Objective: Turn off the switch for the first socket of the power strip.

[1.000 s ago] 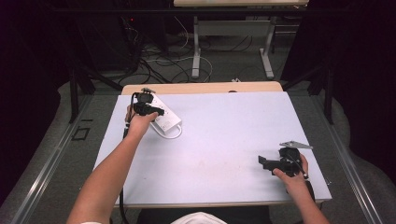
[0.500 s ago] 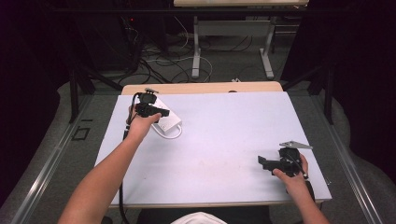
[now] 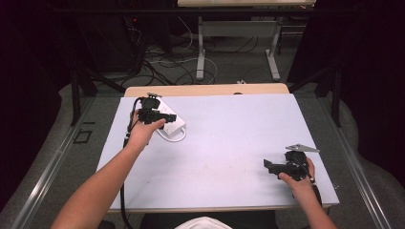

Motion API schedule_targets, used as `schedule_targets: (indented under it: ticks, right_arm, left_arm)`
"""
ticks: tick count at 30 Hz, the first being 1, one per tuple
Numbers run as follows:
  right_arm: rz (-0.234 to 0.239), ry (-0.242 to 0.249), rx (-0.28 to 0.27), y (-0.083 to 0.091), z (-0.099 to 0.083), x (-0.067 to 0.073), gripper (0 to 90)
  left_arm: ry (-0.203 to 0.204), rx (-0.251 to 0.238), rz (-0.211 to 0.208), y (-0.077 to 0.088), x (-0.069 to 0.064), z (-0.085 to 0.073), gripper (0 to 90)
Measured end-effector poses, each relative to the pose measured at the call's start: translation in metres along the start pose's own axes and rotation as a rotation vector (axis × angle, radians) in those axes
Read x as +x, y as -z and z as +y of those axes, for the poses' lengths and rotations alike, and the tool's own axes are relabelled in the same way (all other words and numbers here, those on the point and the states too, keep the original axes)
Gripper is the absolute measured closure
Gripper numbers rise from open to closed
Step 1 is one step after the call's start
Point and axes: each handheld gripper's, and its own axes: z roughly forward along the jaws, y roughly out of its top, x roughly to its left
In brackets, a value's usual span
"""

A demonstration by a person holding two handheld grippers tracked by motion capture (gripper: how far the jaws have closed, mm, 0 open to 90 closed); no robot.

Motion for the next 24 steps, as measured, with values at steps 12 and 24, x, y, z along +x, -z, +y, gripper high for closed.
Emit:
schedule_targets:
  ticks: [12,24]
  right_arm:
    - [0.001,0.005,0.003,0.0,0.0,0.0,0.8]
    - [0.001,-0.001,0.001,-0.001,0.0,0.001,0.8]
  left_arm:
    - [0.006,-0.011,-0.045,0.017,-0.006,-0.016,1.3]
    - [0.032,-0.059,-0.052,0.035,-0.008,-0.037,0.1]
